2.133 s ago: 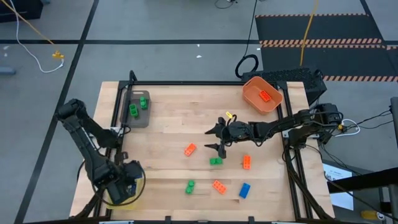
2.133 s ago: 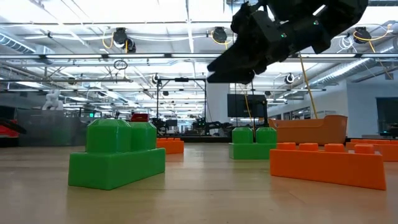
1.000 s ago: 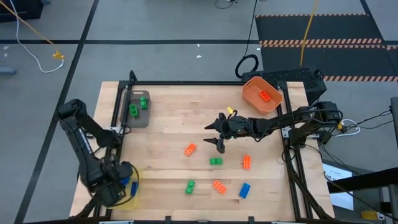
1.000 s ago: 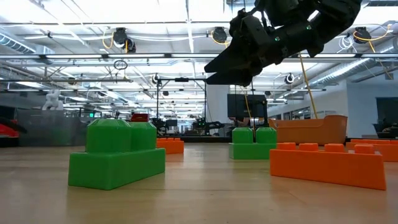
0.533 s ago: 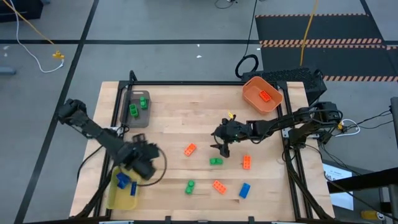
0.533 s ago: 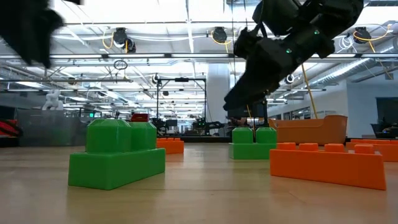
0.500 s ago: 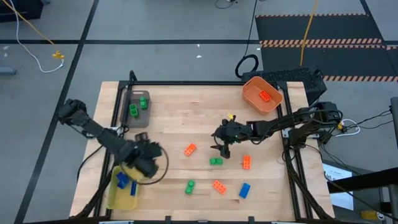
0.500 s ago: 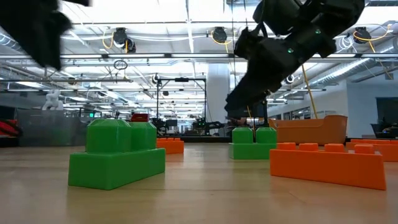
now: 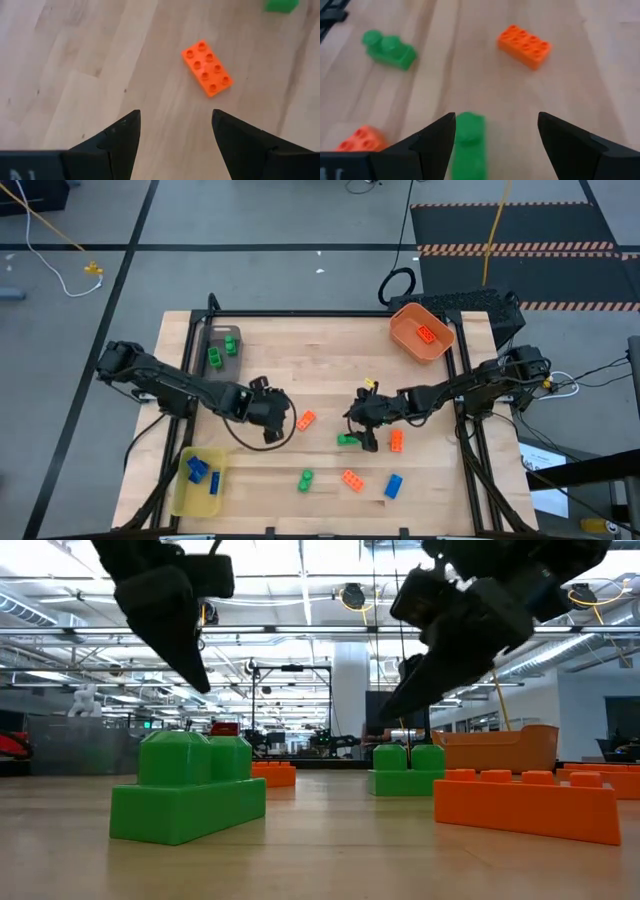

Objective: Sort & place blocks by color
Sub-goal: Put the green game piece into the black bin

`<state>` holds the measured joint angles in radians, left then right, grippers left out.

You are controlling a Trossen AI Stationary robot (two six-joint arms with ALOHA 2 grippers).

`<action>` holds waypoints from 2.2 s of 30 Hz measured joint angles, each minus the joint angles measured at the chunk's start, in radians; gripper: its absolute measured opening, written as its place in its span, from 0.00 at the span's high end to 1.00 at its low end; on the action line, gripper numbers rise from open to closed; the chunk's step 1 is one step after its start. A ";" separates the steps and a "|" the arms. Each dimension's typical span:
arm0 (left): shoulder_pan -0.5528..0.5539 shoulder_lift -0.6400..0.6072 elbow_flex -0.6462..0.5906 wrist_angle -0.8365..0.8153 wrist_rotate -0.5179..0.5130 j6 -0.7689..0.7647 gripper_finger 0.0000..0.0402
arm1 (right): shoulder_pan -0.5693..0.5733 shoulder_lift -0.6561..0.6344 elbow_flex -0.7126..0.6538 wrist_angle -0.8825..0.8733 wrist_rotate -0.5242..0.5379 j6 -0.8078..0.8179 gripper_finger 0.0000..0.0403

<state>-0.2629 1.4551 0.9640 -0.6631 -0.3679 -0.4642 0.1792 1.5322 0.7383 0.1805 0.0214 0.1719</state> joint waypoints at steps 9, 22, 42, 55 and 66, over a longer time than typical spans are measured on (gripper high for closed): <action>0.015 0.000 -0.060 0.150 0.001 0.028 0.39 | 0.108 0.000 0.000 -0.147 0.139 0.081 0.32; 0.005 0.000 -0.064 0.247 0.002 0.043 0.39 | 0.132 0.005 0.000 -0.152 0.185 0.128 0.32; 0.004 0.000 -0.064 0.383 -0.004 0.077 0.39 | 0.123 0.223 0.003 0.006 0.160 0.129 0.41; 0.004 0.000 -0.064 0.389 -0.044 0.060 0.39 | 0.114 0.237 0.001 0.107 0.185 0.085 0.70; -0.040 0.000 -0.064 0.492 -0.084 0.312 0.39 | 0.059 0.219 -0.001 0.202 0.151 0.018 0.70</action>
<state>-0.3025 1.4551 0.9001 -0.1709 -0.4516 -0.1518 0.2382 1.7509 0.7376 0.3829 0.1729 0.1898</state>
